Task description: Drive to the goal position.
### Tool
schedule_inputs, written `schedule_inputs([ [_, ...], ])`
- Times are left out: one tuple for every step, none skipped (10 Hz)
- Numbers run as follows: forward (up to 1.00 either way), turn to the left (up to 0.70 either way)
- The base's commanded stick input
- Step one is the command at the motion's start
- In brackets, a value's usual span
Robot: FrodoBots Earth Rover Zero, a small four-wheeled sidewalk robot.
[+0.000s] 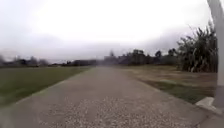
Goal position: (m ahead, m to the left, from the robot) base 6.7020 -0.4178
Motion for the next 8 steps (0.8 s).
schedule_inputs([
  [0.85,0.12],
  [0.85,0.07],
  [0.85,0.04],
  [0.85,0.01],
  [0.85,0.00],
  [0.85,0.00],
  [0.85,0.00],
  [0.85,0.00],
])
